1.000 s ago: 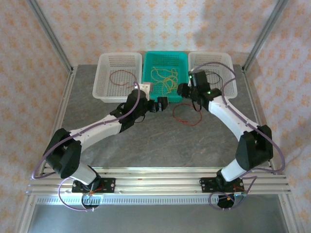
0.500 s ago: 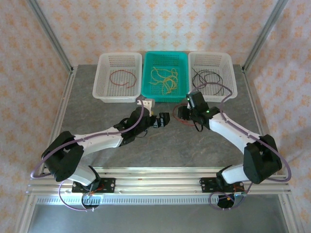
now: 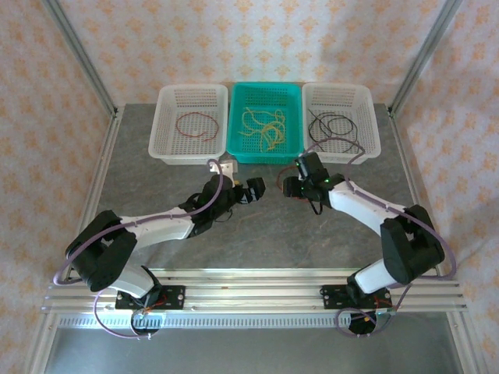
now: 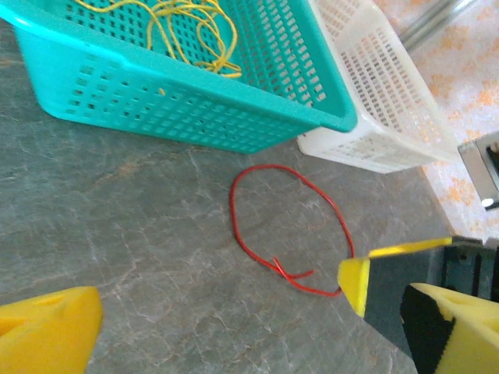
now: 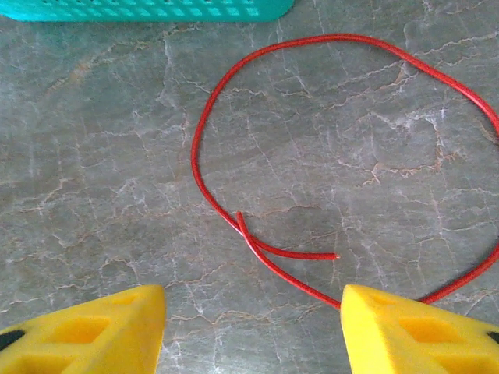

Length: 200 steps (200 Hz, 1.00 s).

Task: Untangle the cables

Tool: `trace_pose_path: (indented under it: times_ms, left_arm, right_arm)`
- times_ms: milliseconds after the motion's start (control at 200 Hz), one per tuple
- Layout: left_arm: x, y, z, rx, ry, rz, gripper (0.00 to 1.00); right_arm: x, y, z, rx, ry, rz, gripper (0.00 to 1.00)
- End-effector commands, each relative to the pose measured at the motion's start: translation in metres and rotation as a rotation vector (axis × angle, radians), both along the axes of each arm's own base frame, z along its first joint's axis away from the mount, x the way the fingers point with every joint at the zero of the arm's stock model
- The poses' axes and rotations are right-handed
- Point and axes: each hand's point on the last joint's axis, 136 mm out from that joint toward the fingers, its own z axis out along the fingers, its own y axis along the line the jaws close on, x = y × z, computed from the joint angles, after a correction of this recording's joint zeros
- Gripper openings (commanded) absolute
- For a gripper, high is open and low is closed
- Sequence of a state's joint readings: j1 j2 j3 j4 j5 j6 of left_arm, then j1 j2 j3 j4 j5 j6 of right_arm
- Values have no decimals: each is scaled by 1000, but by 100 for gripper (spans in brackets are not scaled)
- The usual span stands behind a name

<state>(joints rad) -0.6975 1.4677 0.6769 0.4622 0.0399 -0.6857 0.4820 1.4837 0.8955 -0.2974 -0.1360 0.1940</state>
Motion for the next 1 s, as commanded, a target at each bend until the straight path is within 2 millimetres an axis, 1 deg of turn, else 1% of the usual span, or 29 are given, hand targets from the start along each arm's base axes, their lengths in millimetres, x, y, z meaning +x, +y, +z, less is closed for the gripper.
trace_pose_path:
  times_ms: [0,205,466,786,921,996]
  left_arm:
    - [6,7,17,-70,-36,24,99]
    - [9,13,14,-73,-27,31,99]
    - [9,14,11,-82,-19,31,99]
    - [10,13,10,-76,-14,23,99]
    - [9,13,10,-73,-13,22,99]
    - [9,13,10,-70,-12,21,99]
  right_arm:
    - [1,1,-5,-49,-20,26,63]
    - [-3,12,-18,-103,-10,86,63]
    - [5,8,-37,-164,-1,69,61]
    - [15,5,-51,-209,3,43,57]
    - [14,5,-61,-214,25,32,55]
    - [12,4,-67,-213,42,28,52]
